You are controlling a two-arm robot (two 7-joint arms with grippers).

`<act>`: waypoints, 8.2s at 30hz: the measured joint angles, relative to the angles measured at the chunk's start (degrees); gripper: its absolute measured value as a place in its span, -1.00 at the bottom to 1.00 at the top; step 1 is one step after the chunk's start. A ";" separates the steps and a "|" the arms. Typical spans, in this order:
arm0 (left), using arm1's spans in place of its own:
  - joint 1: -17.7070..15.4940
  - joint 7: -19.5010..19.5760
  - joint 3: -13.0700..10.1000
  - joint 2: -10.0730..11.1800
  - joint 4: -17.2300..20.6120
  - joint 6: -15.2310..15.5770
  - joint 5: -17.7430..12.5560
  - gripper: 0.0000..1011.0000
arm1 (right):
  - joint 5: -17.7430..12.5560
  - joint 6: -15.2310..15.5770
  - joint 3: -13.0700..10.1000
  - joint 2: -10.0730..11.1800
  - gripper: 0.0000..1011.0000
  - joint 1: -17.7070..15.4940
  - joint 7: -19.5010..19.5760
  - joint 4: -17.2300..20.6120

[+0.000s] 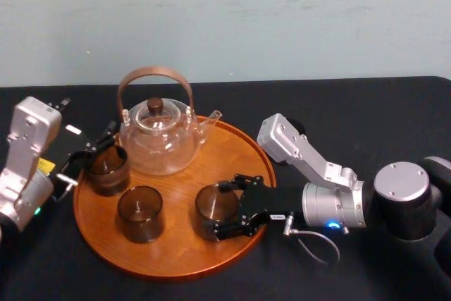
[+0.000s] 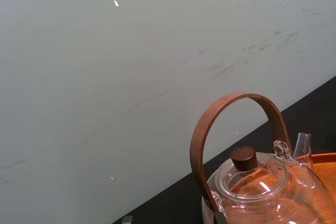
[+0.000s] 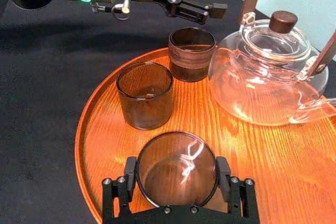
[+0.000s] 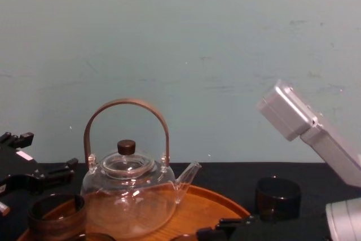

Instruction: Pick up the glass from the table and place it on the tray.

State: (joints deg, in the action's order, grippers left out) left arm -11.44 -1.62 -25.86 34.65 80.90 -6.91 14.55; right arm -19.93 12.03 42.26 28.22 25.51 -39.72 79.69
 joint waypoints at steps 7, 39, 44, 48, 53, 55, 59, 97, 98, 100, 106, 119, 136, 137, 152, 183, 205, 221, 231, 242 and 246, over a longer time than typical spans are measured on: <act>0.00 0.00 0.00 0.00 0.00 0.00 0.00 0.98 | -0.05 0.03 -0.02 0.00 0.98 0.02 0.00 -0.03; 0.00 0.00 0.00 0.00 0.00 0.00 0.00 0.98 | -3.25 0.43 -2.77 7.36 0.98 -3.79 -2.04 6.16; 0.00 0.00 0.00 0.00 0.00 0.00 0.00 0.98 | -4.35 -0.36 -4.38 10.47 0.98 -5.66 -2.11 8.62; 0.00 0.00 0.00 0.00 0.00 0.00 0.00 0.98 | -5.82 -1.78 -6.67 12.58 0.98 -7.59 -1.04 10.47; 0.01 0.00 0.00 0.00 0.00 0.00 0.00 0.98 | -8.30 -3.58 -10.49 14.03 0.98 -10.33 1.86 12.16; 0.00 0.00 0.00 0.00 0.00 0.00 0.00 0.98 | -8.88 -3.89 -11.60 14.17 0.98 -11.08 2.96 12.50; 0.01 0.00 0.00 0.00 0.00 0.00 0.00 0.98 | -9.78 -3.78 -13.98 13.99 0.98 -12.67 6.26 13.08; 0.00 0.00 0.00 0.00 0.00 0.00 0.00 0.98 | -2.37 11.68 -15.06 1.22 0.98 -3.94 17.28 0.30; 0.01 0.00 0.00 0.00 -0.01 0.00 0.00 0.98 | -2.37 11.68 -15.06 1.22 0.98 -3.94 17.28 0.30; 0.00 0.00 0.00 0.00 0.00 0.00 0.00 0.98 | -1.66 11.59 -14.67 0.31 0.98 -2.97 17.01 -1.16; 0.00 0.00 0.00 0.00 0.00 0.00 0.00 0.98 | -0.18 11.24 -14.23 -2.03 0.98 -0.72 16.62 -5.04; 0.00 0.00 0.00 0.00 0.00 0.00 0.00 0.98 | 2.08 11.12 -14.33 -5.32 0.98 1.84 16.17 -10.02; 0.00 0.00 0.00 0.00 0.00 0.00 0.00 0.98 | 4.32 11.35 -15.16 -7.82 0.98 3.33 15.80 -13.05; 0.00 0.00 0.00 0.00 0.00 0.00 0.00 0.98 | 4.54 11.37 -15.27 -7.99 0.98 3.38 15.98 -13.22; 0.00 0.00 0.00 0.00 0.00 0.00 0.00 0.98 | 4.70 11.38 -15.28 -8.03 0.98 3.42 16.12 -13.22; 0.00 0.00 0.00 0.00 0.00 0.00 0.00 0.98 | 3.20 12.82 -17.26 -5.77 0.78 1.93 14.28 -7.06; 0.00 0.00 0.00 0.00 0.00 0.00 0.00 0.98 | 2.07 12.04 -13.50 -3.39 0.78 3.81 9.59 -0.80; 0.01 0.00 0.00 0.00 0.00 0.00 0.00 0.98 | 1.51 9.82 -8.45 -6.53 0.78 6.09 7.58 -5.11; 0.00 -0.01 0.00 0.00 0.00 0.00 0.00 0.98 | 1.47 8.92 -7.21 -7.83 0.78 6.50 7.62 -9.10; 0.00 0.00 0.00 0.00 0.00 0.00 0.00 0.98 | 1.73 8.31 -6.56 -8.76 0.78 6.54 7.64 -11.99; 0.00 0.00 0.00 0.00 0.00 0.00 0.00 0.98 | 1.89 8.12 -6.55 -8.92 0.78 6.45 7.70 -12.47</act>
State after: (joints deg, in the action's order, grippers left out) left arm -11.43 -1.62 -25.86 34.65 80.90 -6.91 14.55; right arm -18.04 20.15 35.71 19.30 31.96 -32.02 67.21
